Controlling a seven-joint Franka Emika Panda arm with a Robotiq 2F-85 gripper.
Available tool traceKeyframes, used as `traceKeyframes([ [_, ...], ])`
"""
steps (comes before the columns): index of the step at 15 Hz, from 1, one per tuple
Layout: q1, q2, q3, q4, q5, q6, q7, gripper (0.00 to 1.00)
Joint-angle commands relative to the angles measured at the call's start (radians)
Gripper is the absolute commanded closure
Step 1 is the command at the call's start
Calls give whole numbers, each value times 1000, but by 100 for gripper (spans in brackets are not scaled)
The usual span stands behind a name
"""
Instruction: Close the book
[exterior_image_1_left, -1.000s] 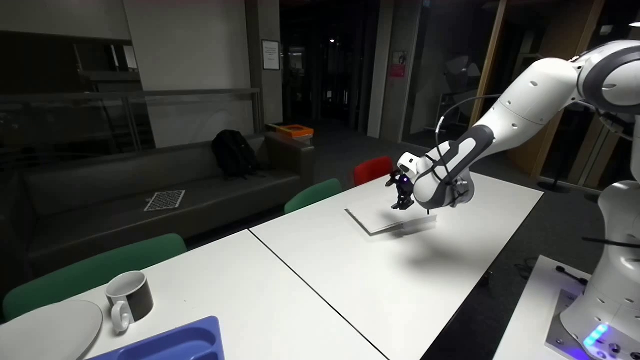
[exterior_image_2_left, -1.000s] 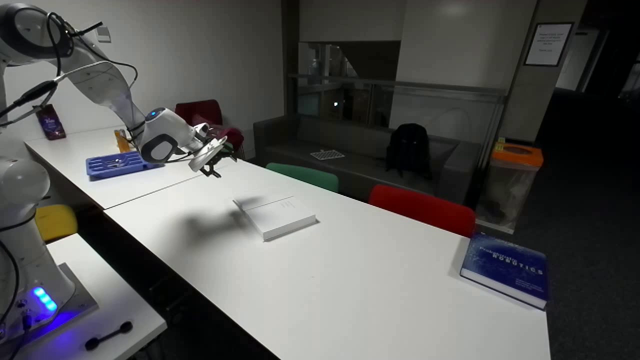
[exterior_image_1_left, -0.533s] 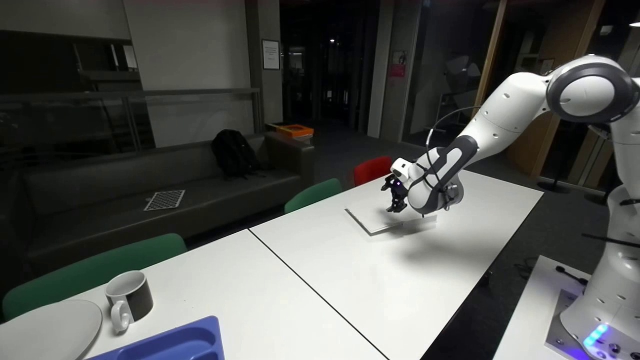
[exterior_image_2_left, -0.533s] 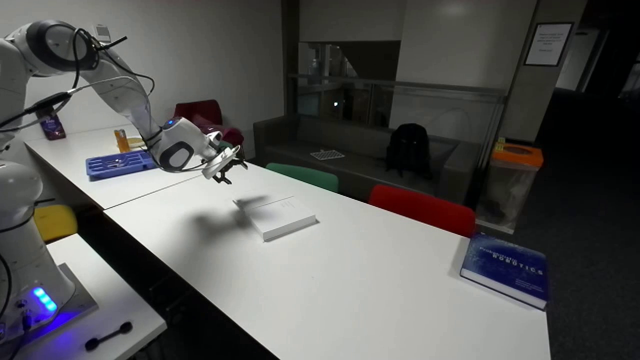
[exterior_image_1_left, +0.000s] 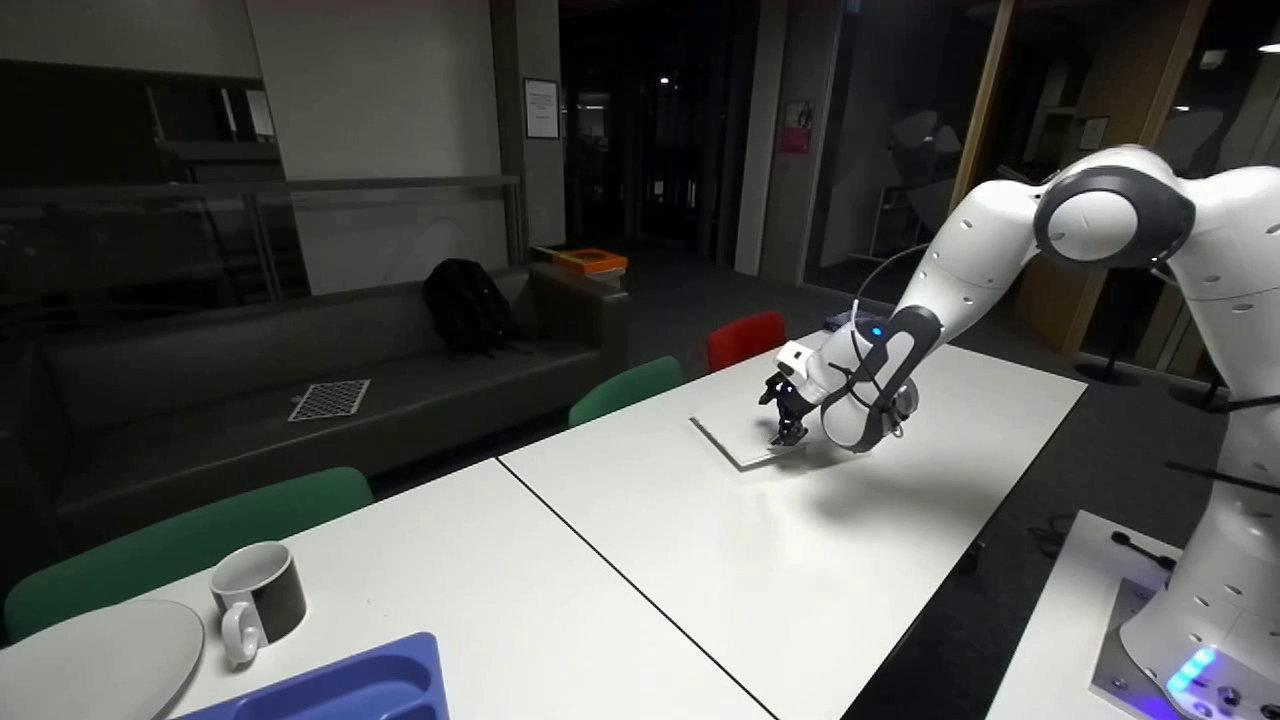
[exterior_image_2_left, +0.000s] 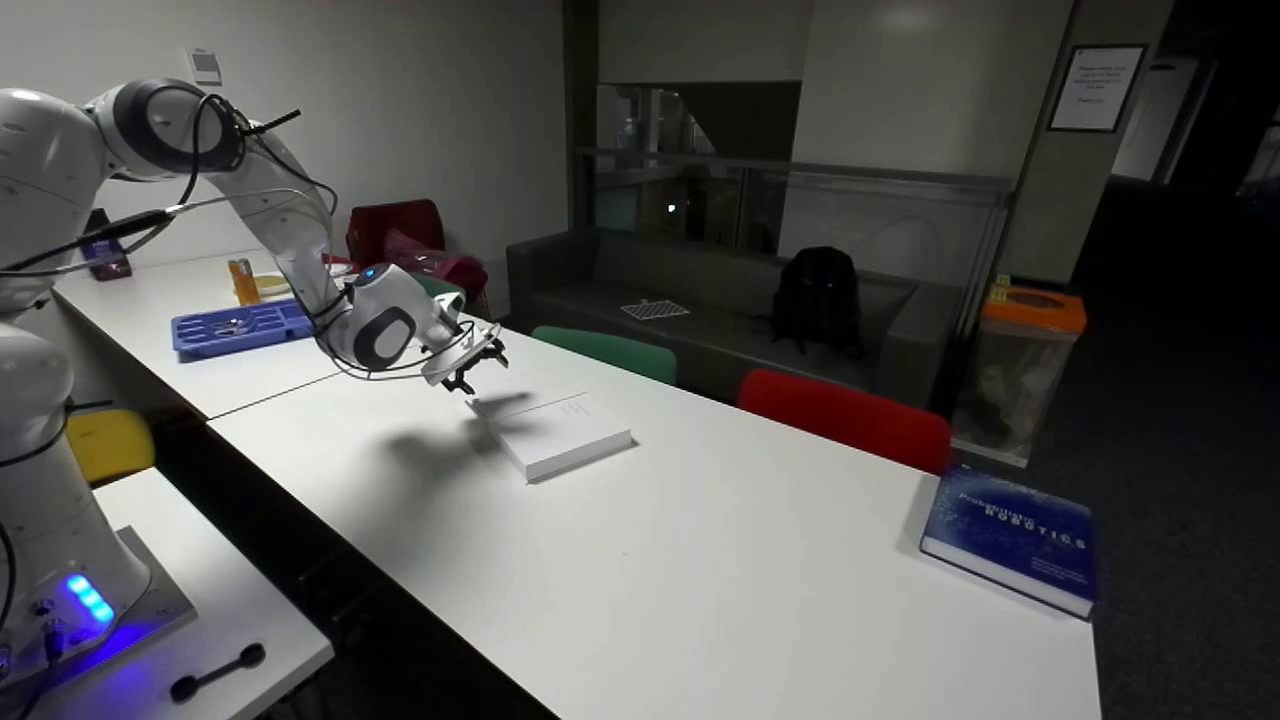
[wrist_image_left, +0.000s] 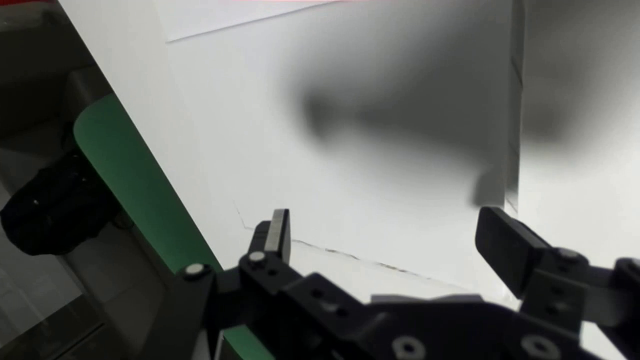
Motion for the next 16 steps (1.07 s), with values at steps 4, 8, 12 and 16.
traceKeyframes([
  [4, -22, 35, -26, 22, -138, -5, 129, 0],
  [8, -11, 31, -46, 14, -159, -15, 161, 0],
  [12, 0, 26, -63, 4, -167, -16, 177, 0],
  [16, -3, 8, -51, -17, -179, -23, 179, 0],
])
